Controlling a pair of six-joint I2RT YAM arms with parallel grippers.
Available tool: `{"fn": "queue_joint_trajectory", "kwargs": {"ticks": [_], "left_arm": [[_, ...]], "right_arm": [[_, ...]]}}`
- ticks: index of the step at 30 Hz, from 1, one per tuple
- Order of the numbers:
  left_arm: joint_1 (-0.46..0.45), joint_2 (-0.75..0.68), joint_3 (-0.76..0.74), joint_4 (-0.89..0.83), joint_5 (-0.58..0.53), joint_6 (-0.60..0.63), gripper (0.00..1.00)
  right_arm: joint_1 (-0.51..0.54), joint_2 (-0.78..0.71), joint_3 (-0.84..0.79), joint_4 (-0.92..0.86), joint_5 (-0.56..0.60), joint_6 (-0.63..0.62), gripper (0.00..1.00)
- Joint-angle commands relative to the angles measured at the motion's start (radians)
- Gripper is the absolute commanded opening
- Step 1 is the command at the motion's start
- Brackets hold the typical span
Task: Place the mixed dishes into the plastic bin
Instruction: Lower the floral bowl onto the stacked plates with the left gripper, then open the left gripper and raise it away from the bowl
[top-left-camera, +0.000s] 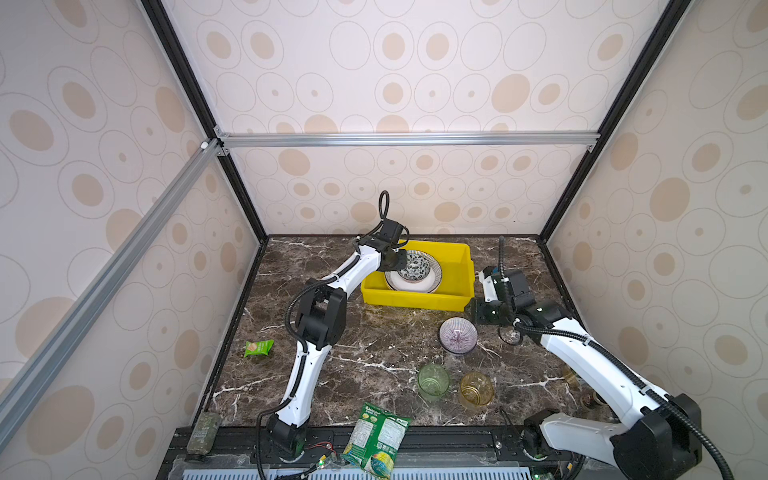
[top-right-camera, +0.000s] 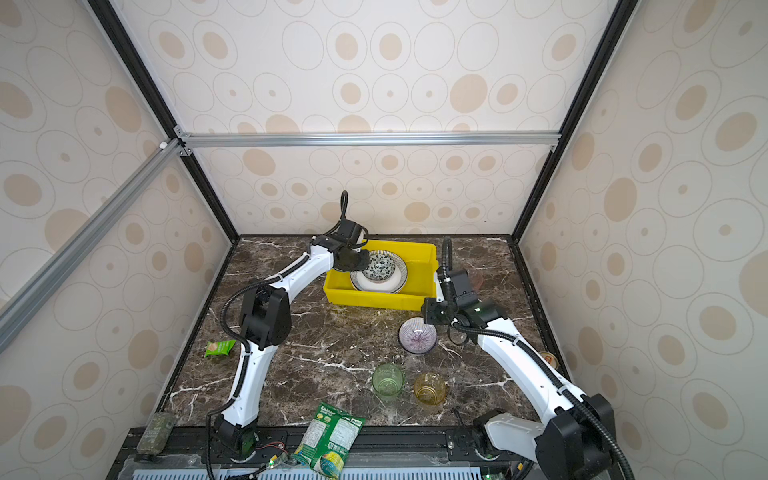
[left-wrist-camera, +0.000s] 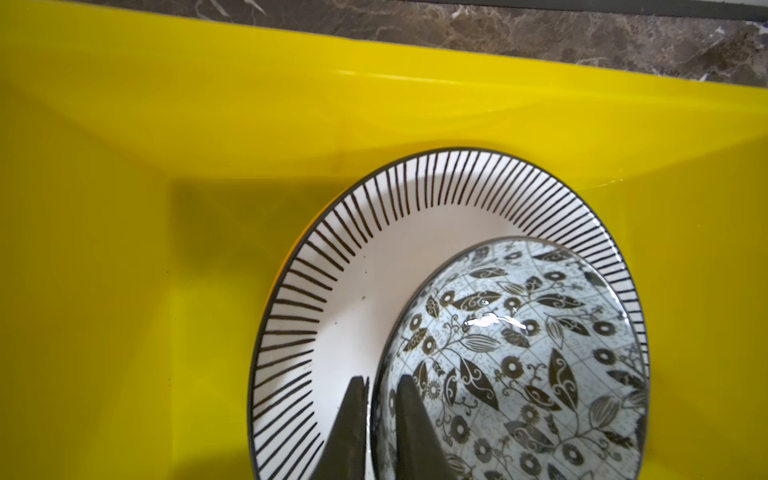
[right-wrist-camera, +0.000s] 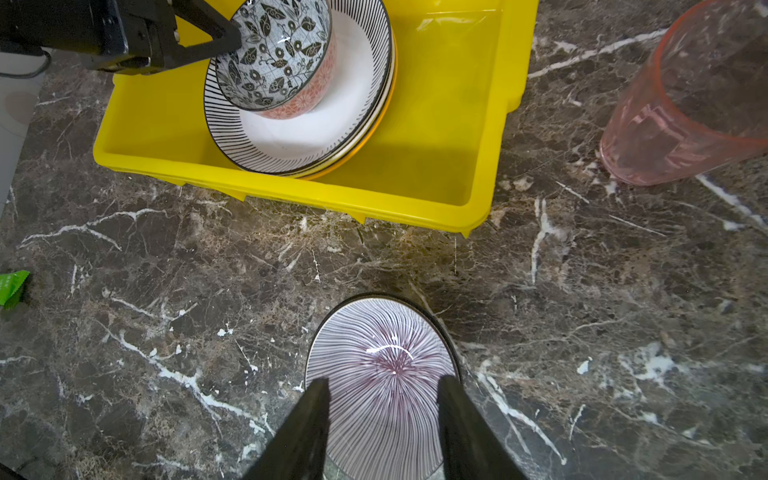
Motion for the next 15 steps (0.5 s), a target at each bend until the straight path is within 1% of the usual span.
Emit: {"fn": "queue_joint_trajectory", "kwargs": {"ticks": [1,10,15], "left_arm": [[0.009,-0.063,-0.007,0.008,-0.014,0.0,0.17],[0.009,-0.202,-0.126,0.036,-0.051,0.011,0.23],[0.008,-0.302,-0.222,0.06,-0.067,0.015,0.25]], "right_arm": [[-0.001,-0.01,0.005,-0.036,0.004,-0.011,0.46],[-0.001,0.002,0.002,-0.098,0.023,-0.001,0.46],[-0.002,0.0,-0.016,-0.114,0.033,0.006,0.5]]}}
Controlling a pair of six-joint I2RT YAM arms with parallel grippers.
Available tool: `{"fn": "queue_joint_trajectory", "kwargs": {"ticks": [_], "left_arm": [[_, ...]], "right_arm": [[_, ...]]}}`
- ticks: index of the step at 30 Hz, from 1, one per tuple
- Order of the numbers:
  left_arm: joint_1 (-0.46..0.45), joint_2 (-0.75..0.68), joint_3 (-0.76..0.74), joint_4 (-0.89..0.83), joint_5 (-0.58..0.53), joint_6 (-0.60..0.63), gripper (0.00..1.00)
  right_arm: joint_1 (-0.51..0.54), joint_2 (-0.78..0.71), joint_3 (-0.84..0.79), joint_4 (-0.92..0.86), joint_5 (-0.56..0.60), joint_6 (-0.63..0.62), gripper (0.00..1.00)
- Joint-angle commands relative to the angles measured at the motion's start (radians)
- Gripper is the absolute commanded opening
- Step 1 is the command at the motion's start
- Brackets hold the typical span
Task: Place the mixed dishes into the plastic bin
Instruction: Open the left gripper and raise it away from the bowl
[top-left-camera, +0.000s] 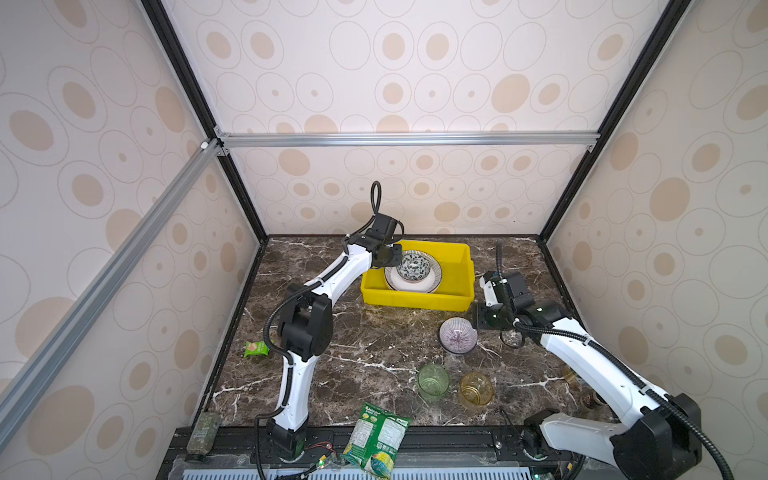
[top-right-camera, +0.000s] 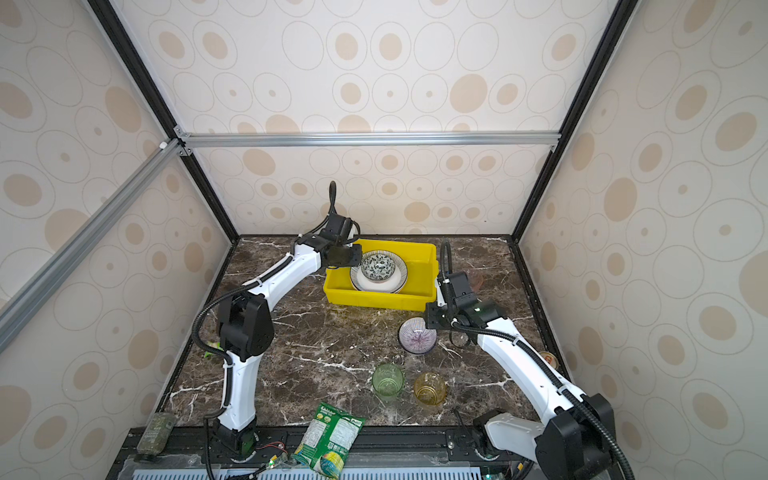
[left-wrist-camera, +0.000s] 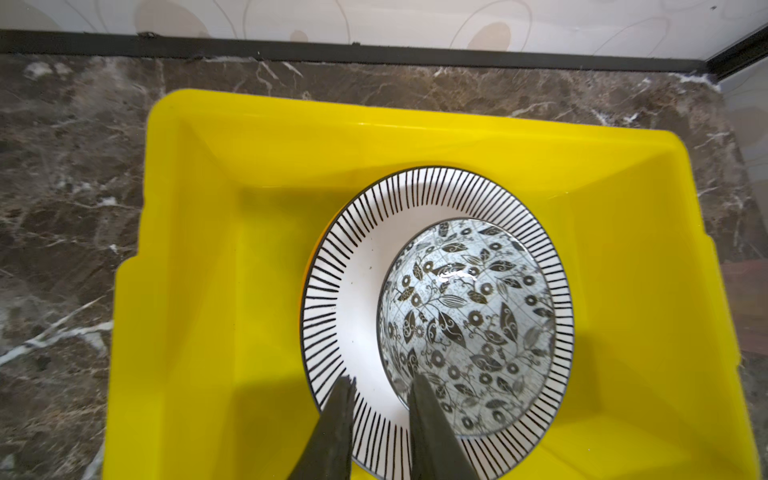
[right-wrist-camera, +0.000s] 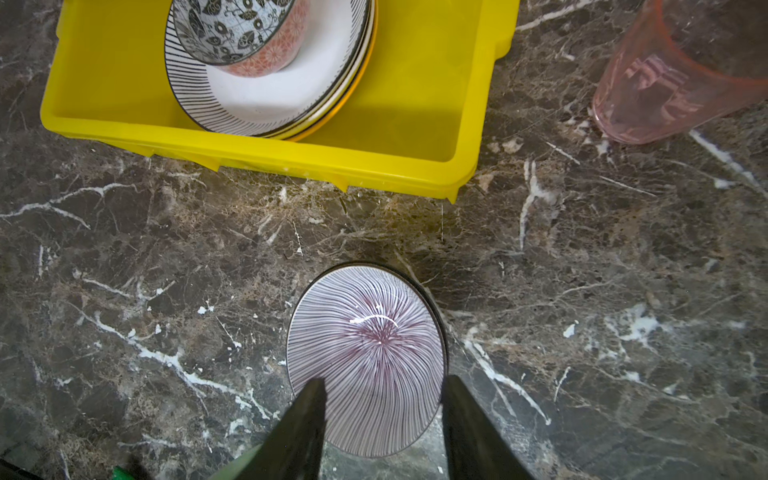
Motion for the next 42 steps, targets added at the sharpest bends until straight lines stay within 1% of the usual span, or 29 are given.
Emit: {"fn": "queue_joint_trajectory", "kwargs": {"ticks": [1,6,13,24,29,35,42], "left_arm": [[0.006,-0.084,-0.055,0.025,-0.027,0.014,0.26],[0.007,-0.194,-0.165,0.051,-0.037,0.018,0.27],[0.004,-0.36,-0.342,0.082,-0.04,0.021,0.26],[-0.009,-0.58,-0.63,0.086,-0.07,-0.003,0.26],[-0.011,-0.661,-0.726,0.089,-0.09,-0.026,0.26],[-0.01,-0.705,-0.801,0.121,-0.084,-0.047,0.26],[-0.01,-0.701,-0.815,0.137,-0.08,-0.043,0.26]], "right_arm": [[-0.001,-0.004,-0.021,-0.037,0.022,0.002,0.51],[-0.001,-0.009,-0.052,-0.031,0.034,0.007,0.54],[-0.001,0.004,-0.087,-0.011,0.041,0.006,0.54],[-0.001,0.083,-0.094,0.027,0.042,0.002,0.51],[-0.001,0.125,-0.087,0.035,0.061,-0.001,0.5],[-0.001,0.176,-0.076,0.041,0.083,-0.001,0.47],[-0.001,0.204,-0.073,0.063,0.087,0.017,0.42]]}}
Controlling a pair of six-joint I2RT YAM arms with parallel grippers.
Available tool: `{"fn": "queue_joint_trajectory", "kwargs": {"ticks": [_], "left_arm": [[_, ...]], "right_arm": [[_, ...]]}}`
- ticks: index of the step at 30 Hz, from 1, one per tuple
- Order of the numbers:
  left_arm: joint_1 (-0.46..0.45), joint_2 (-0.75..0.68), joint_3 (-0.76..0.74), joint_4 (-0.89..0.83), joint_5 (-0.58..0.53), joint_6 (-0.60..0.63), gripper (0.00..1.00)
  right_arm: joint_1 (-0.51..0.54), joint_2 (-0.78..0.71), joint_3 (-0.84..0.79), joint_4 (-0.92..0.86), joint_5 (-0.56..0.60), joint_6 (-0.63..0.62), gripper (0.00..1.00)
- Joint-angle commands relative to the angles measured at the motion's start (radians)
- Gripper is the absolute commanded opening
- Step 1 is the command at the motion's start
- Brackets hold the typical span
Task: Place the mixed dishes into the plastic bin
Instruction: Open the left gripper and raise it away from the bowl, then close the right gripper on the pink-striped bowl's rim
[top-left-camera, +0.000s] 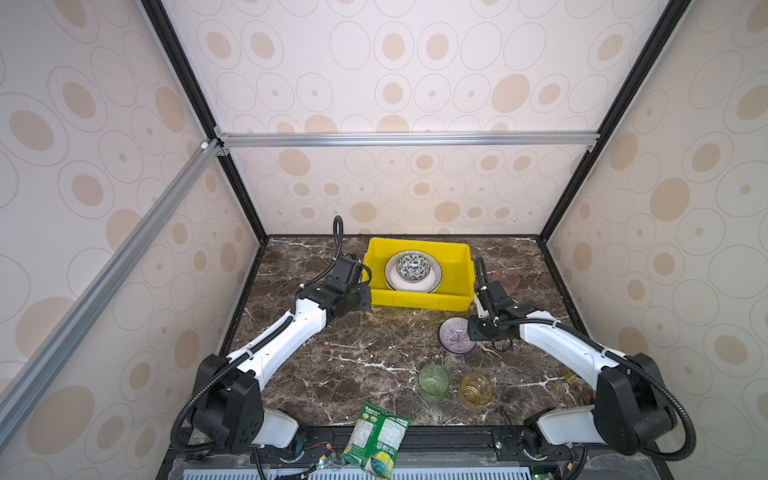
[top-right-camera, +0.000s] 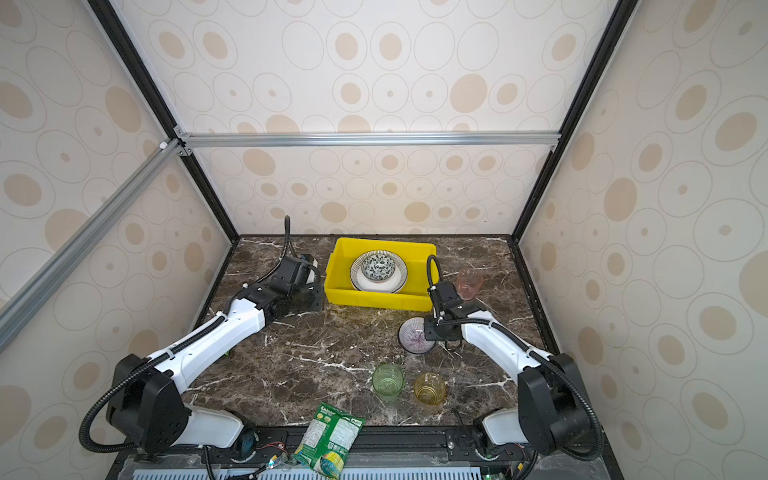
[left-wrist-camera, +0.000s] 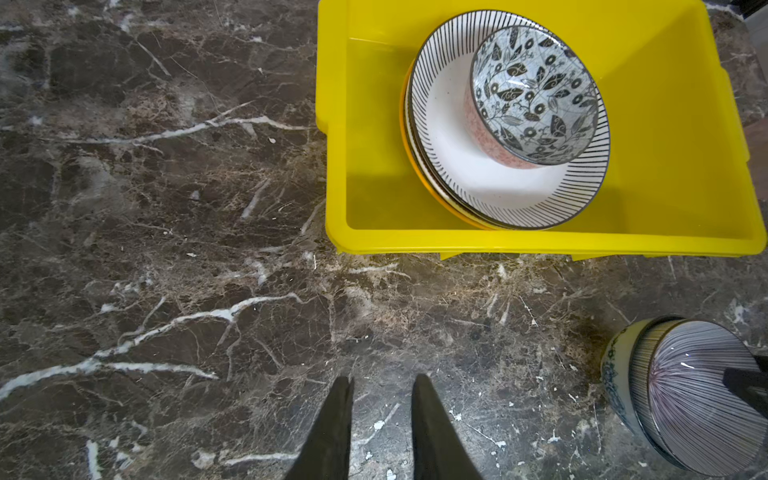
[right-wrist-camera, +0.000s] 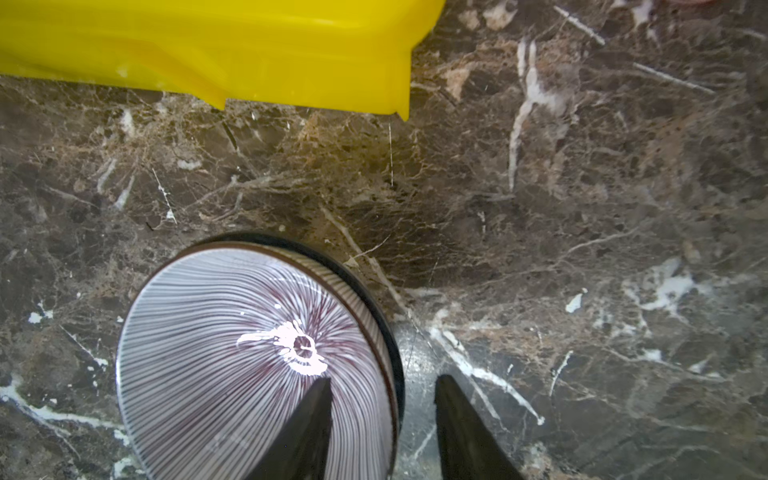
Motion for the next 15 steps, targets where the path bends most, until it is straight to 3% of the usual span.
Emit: {"fn": "queue_joint_trajectory", "kwargs": {"ticks": [1,15], "left_arm": [[-0.003,-0.009,-0.002,0.029,-0.009,-0.014,0.26],[-0.003,0.024,-0.004,0.049,0.002,-0.004,0.26]], "right_arm": [[-0.001,0.019,0.016,0.009,0.016,0.012,0.41],[-0.001,0.028,0.032,0.007,0.039,0.021,0.33]]}}
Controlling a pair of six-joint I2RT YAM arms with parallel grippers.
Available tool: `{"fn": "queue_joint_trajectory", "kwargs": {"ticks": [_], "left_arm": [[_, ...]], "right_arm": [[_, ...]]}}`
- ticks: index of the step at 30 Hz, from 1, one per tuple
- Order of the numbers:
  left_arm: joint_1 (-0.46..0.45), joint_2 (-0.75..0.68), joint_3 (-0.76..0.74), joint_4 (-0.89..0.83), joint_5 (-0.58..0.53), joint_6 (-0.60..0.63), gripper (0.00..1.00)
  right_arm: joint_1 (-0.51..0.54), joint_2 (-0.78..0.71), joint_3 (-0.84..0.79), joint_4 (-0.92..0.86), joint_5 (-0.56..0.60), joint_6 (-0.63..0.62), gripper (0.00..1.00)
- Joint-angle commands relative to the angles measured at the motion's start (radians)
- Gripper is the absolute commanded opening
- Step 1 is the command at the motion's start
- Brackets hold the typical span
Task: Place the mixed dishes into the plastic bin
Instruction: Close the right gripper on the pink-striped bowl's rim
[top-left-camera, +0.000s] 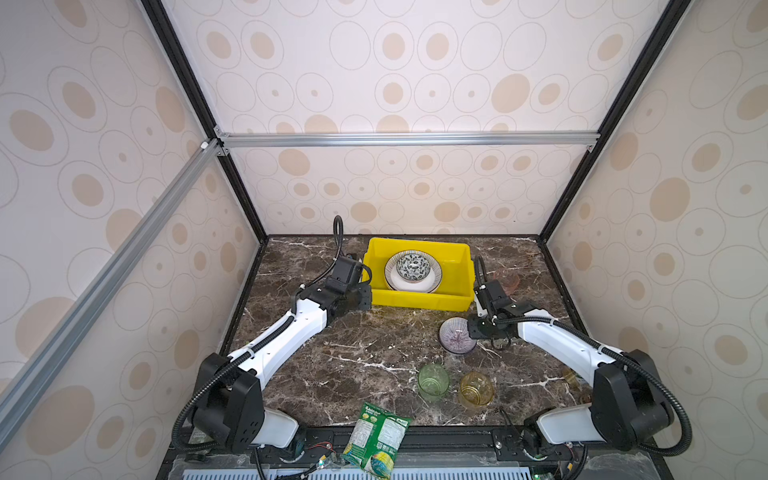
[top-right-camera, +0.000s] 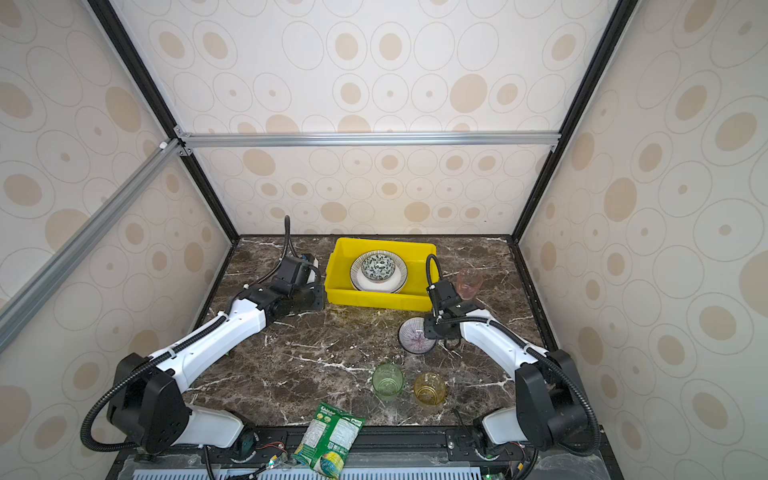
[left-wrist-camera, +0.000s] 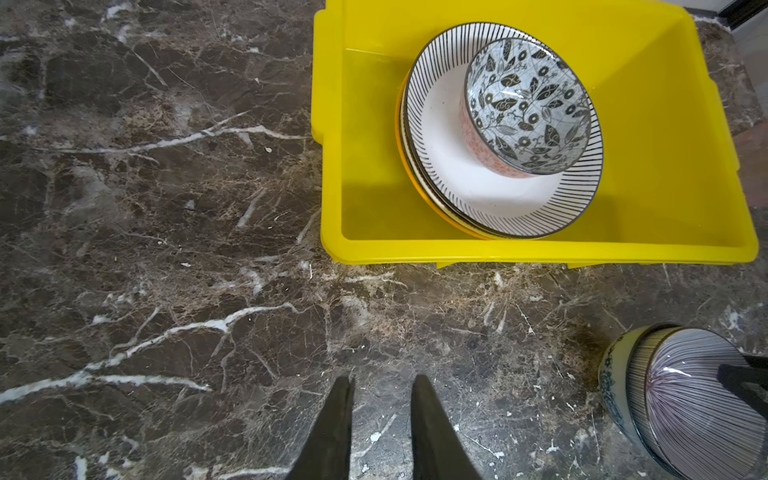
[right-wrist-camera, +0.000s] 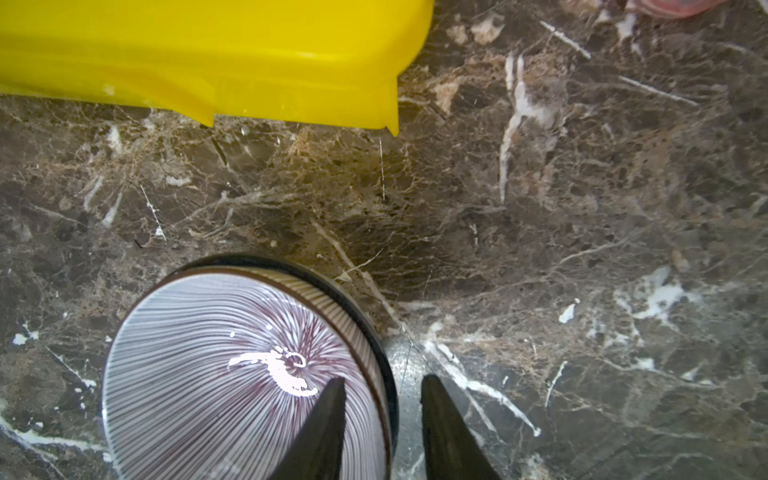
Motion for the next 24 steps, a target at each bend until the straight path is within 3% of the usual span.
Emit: {"fn": "queue_joint_trajectory", "kwargs": {"ticks": [1,24], "left_arm": [[-0.003,0.019,0.004,0.018,0.001,-0.002,0.26],[-0.003,0.023,-0.009,0.032,0.007,0.006,0.25]], "right_arm": [[-0.001,0.012,0.026,-0.009,0.015,0.014,0.32],[0.003,0.019,0.032,-0.015,0.004,0.031,0.14]]}}
